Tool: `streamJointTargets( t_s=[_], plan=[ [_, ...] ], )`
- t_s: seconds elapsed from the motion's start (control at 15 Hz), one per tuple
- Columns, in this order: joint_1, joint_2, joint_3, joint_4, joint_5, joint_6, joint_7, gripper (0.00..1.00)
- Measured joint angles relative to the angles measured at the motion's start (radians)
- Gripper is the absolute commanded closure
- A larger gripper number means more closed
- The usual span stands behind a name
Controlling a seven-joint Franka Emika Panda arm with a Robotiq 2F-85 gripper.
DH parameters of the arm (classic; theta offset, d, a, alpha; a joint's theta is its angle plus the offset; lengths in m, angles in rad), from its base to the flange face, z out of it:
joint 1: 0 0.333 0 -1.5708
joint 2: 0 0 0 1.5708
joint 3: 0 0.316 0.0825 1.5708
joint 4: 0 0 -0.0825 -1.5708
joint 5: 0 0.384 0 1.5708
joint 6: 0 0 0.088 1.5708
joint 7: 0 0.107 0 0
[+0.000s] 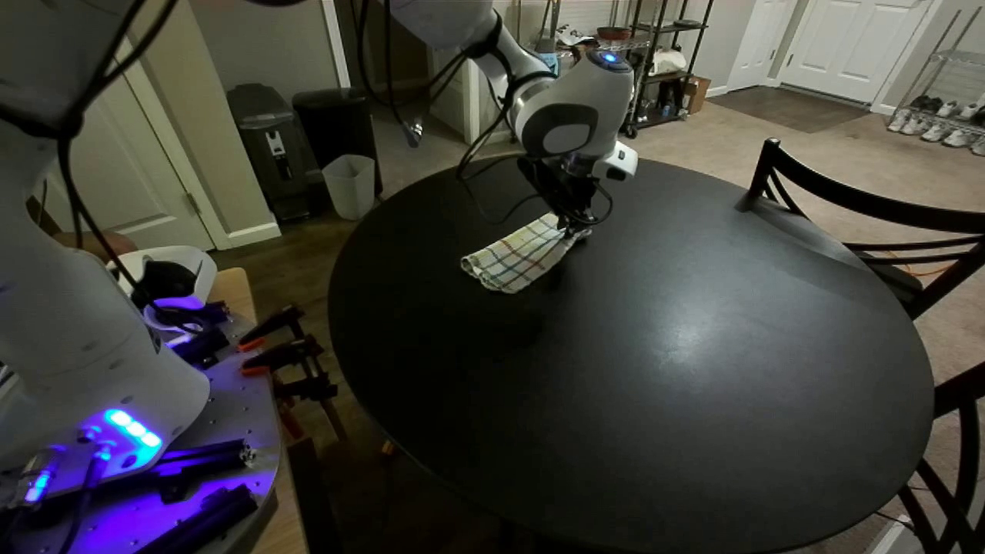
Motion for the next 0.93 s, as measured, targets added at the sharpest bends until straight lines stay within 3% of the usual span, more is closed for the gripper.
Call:
streamJointTargets(
  t_s=[0.47,0.93],
  plan=[
    [0.000,0.000,0.001,-0.004,0.000,0.029,0.000,0.02],
    [0.000,0.000,0.009,-0.004,0.000,0.032,0.000,0.00]
  ],
)
